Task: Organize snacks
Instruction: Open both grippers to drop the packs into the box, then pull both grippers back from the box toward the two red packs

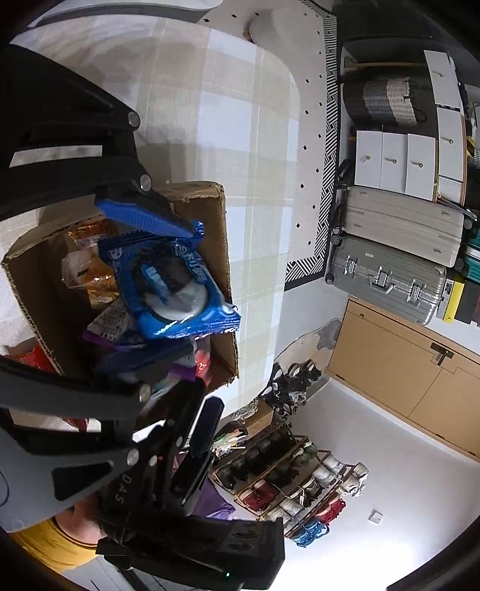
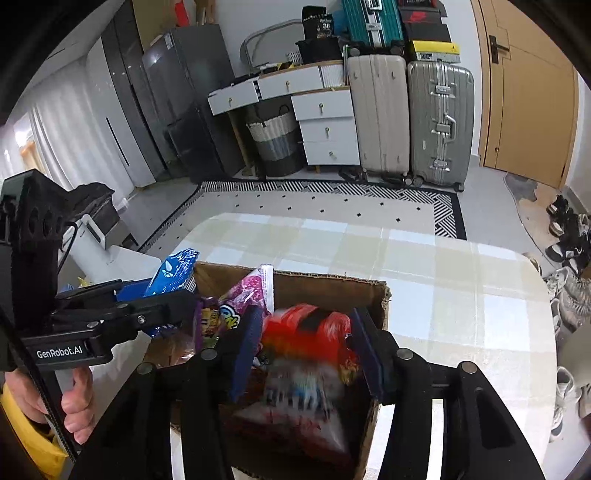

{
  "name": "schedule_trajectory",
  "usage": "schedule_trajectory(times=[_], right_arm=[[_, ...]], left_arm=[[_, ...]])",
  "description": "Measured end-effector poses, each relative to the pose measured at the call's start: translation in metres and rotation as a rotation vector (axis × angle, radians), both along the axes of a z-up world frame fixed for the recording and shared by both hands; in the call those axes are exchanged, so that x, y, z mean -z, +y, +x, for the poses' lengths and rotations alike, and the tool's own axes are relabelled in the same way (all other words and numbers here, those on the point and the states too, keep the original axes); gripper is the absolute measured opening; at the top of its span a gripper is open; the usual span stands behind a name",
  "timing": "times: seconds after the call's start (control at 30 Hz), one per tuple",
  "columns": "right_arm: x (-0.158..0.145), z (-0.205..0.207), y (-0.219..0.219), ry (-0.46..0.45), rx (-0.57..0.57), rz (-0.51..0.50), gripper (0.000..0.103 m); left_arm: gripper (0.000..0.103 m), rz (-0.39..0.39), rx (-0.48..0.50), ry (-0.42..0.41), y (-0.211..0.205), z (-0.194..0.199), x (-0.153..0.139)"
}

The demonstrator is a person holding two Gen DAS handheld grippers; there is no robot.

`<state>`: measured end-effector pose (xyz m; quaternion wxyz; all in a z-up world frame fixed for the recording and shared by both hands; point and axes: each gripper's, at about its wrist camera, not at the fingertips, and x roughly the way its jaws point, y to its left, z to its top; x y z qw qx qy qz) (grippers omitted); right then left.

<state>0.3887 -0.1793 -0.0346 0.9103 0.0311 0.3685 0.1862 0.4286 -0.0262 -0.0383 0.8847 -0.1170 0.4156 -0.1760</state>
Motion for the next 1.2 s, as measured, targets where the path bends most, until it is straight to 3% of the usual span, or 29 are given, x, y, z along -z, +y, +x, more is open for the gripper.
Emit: schedule_trajectory(times=[0.17,0.27,0.63,0.7,0.83,0.9,1.0,1.13,1.2], right_arm=[[-0.014,-0.013,-0.013,-0.03,0.02,0.043,0.051],[-0.026,-0.026,-0.018,-0.056,0.025,0.058,0.051],[-0.079,-0.111,-0.038,-0.194,0.038,0.096,0.057],[-0.091,-0.132,-0.043,-0.23,0.045,0.112,0.064],[-0.117,-0.186,-0.05,-0.321,0.047,0.132,0.067],[-0.129,-0.214,-0.052,-0.372,0.044,0.142,0.082],[-0.141,-0.255,-0.052,-0.456,0.058,0.152,0.099],[-0.148,-0.314,-0.046,-0.567,0.064,0.139,0.102],[-0.147,-0.336,-0.045,-0.581,0.076,0.122,0.102]], left_arm=[[0.08,0.058,-0.029,-0.047,-0.001,-0.013,-0.017],[0.08,0.009,-0.026,-0.062,0.005,-0.022,-0.029],[0.081,0.023,-0.04,-0.189,-0.002,-0.112,-0.093],[0.083,0.027,-0.037,-0.225,-0.005,-0.134,-0.106],[0.09,0.048,-0.062,-0.304,-0.006,-0.186,-0.127],[0.102,0.049,-0.076,-0.354,-0.006,-0.217,-0.137],[0.102,0.053,-0.087,-0.436,-0.006,-0.261,-0.154],[0.102,0.089,-0.122,-0.486,-0.008,-0.311,-0.165],[0.102,0.123,-0.155,-0.481,-0.007,-0.336,-0.167]])
